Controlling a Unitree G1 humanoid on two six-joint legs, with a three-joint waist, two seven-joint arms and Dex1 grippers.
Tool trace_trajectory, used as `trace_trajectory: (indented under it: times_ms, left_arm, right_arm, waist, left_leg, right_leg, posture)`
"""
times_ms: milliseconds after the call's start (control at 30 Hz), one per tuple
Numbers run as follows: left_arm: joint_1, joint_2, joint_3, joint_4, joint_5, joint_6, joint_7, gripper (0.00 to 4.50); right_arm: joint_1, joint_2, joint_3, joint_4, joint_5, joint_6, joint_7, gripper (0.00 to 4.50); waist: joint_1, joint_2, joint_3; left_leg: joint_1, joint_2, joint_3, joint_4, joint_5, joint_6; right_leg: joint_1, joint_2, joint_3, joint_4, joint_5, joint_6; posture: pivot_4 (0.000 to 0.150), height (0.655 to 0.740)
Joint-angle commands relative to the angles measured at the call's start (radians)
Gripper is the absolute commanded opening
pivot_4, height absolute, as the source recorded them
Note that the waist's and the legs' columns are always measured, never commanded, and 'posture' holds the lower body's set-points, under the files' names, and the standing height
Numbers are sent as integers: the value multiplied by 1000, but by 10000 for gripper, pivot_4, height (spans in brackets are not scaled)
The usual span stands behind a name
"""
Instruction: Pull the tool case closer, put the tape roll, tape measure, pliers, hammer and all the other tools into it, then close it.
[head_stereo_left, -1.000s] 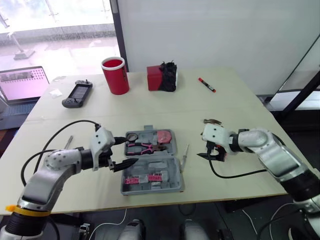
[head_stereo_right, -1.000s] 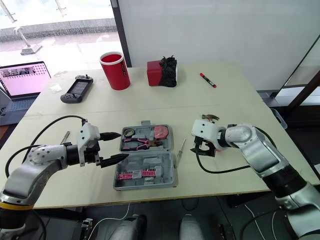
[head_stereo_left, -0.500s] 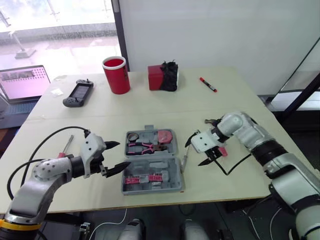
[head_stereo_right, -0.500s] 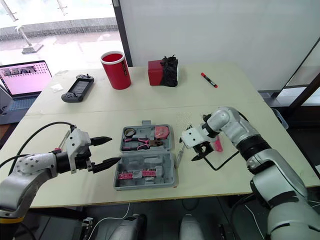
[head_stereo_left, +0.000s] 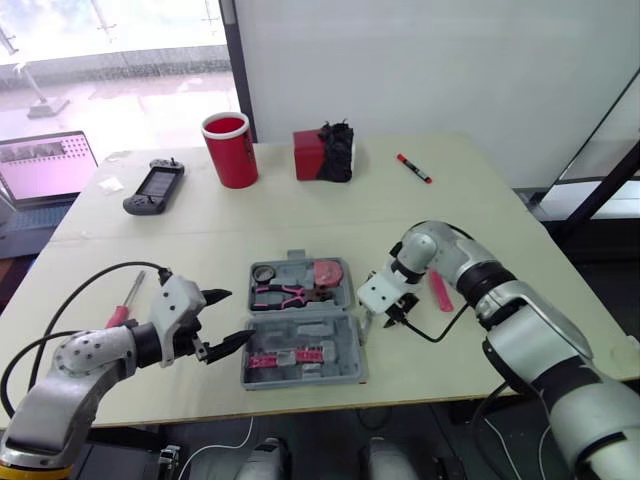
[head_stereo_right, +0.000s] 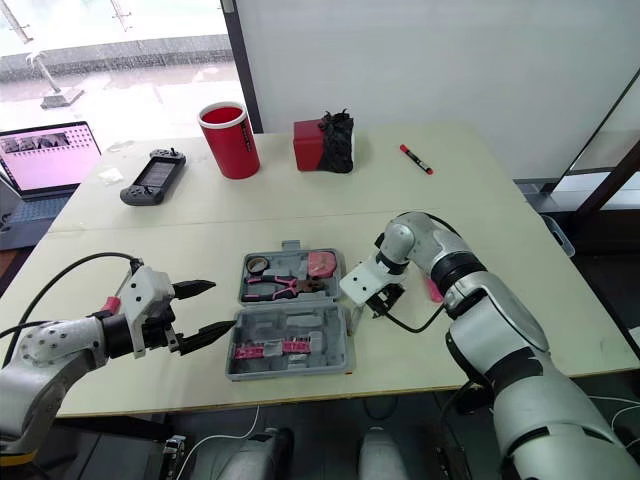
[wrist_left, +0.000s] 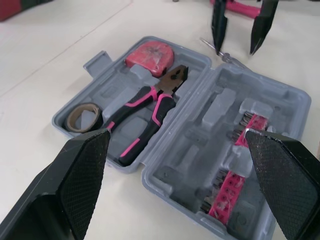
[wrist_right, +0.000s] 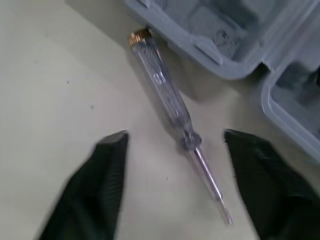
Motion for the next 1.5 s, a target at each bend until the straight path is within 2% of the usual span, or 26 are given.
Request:
trace_trajectory:
  times_ms: [33,600,667,733,767,1133,1267,1333,1367,1433,1500]
  left_arm:
    - [5,11,26,-35,-8,2,7,45000]
    - [-2,-2,11,-57,-8,8,29,45000]
    - [2,-1,11,-62,-7,11,32,45000]
    - [4,-1,14,-65,-7,14,33,45000]
    - [5,0,15,-65,-6,14,33,45000]
    - [8,-7,9,-62,0,11,37,45000]
    - [12,-8,3,-58,3,6,33,45000]
    - [6,-7,0,-48,6,1,28,45000]
    - [0,-7,-2,-41,7,-1,25,45000]
    - [-8,-5,-6,-31,9,-4,17,45000]
    - [-16,-3,-10,-22,12,-7,9,45000]
  right_arm:
    - [-22,15,-8,4,-22,-19,-23,16788]
    - [-70,73,25,114,-175,-39,-145,16788]
    - [-77,78,28,119,-184,-45,-147,11324]
    - [-79,80,28,119,-189,-58,-139,2581]
    - [-78,78,29,117,-191,-69,-134,338]
    - [-60,4,35,78,-189,-206,-65,338]
    - [-21,-56,-4,11,-101,-249,27,338]
    - [37,-104,-63,-86,18,-161,124,338]
    - [82,-132,-102,-170,100,-47,170,338]
    - [179,-190,-173,-377,233,256,207,338]
    - [276,-262,-234,-605,287,624,209,338]
  waist:
    - [1,0,0]
    - [-13,0,0]
    - [-18,0,0]
    - [-23,0,0]
    - [-24,0,0]
    - [-21,0,0]
    - [-22,0,0]
    - [-21,0,0]
    - [-20,0,0]
    - [-16,0,0]
    - [-9,0,0]
  left_leg:
    - [0,0,0,0,0,0]
    - [0,0,2,0,1,-2]
    - [0,0,2,0,1,-2]
    - [0,0,1,0,2,-3]
    - [0,0,1,0,2,-3]
    - [0,0,2,0,2,-3]
    - [0,0,2,0,2,-3]
    - [0,0,2,0,2,-3]
    - [0,0,2,0,2,-3]
    - [0,0,2,0,2,-3]
    - [0,0,1,1,2,-3]
  right_leg:
    - [0,0,0,0,0,0]
    - [-4,0,3,6,0,0]
    - [-4,0,3,6,0,0]
    - [-4,0,3,7,0,0]
    - [-4,1,3,7,0,-1]
    - [-4,2,4,7,0,-1]
    - [-4,2,4,7,0,-1]
    - [-4,2,4,7,0,-1]
    - [-4,2,4,7,0,-1]
    - [-4,1,4,7,0,-1]
    - [-4,1,5,7,0,-1]
  posture:
    - [1500,7400]
    - [1500,7400]
    - [1500,7400]
    - [1500,7400]
    - [1500,7400]
    - [1500,7400]
    - [1500,7400]
    - [1500,7400]
    - [1500,7400]
    - [1500,7400]
    - [1500,7400]
